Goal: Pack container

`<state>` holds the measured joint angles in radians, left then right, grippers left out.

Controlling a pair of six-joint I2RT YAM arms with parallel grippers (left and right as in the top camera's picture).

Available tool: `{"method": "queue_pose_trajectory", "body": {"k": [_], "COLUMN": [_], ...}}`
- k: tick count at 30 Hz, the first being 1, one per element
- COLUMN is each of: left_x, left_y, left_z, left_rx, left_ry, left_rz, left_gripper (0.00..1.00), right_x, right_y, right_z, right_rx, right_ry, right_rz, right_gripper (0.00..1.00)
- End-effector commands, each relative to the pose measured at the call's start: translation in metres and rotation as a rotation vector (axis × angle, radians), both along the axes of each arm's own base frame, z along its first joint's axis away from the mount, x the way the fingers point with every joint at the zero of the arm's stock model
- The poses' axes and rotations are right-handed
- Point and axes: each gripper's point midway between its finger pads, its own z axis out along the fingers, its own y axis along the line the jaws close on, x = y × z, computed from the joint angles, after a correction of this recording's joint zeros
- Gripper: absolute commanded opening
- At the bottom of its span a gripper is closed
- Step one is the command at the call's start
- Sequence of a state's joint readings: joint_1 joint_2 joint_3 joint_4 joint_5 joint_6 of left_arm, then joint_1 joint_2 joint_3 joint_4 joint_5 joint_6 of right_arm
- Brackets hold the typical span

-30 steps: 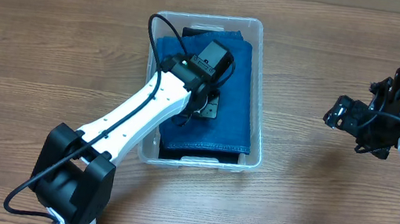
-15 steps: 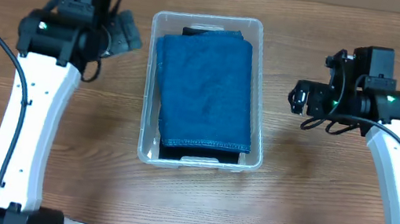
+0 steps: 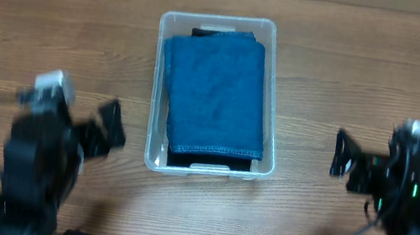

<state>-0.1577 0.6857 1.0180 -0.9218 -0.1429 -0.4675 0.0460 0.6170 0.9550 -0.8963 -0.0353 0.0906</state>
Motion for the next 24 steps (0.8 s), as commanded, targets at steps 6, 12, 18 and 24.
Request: {"method": "queue_pose_trajectory", "body": {"k": [6,12,18,24], "left_x": [-0.063,-0.083,-0.083,-0.083], "left_y": [0.013,0.016,0.016,0.016], "left_z": [-0.077,-0.100,-0.100,-0.100], "left_rx": [0.037,0.058,0.058,0.058], "left_ry": [0.064,0.190,0.190,0.190], "left_rz": [0.005,0.003,0.003,0.003], "left_gripper": [1.00,1.00,1.00,1.00], "right_x": [-0.033,-0.041,-0.057,-0.041], "right_y": [-0.001,-0.001,-0.006,0.000], "right_z": [-0.012,-0.027,-0.029,-0.063], "right_rx": [0.021,0.018,-0.004,0.025], "right_ry": [-0.037,0.034,0.017,-0.292], "right_rz": [-0.005,-0.005,-0.019,0.007], "right_gripper": [1.00,1.00,1.00,1.00]}}
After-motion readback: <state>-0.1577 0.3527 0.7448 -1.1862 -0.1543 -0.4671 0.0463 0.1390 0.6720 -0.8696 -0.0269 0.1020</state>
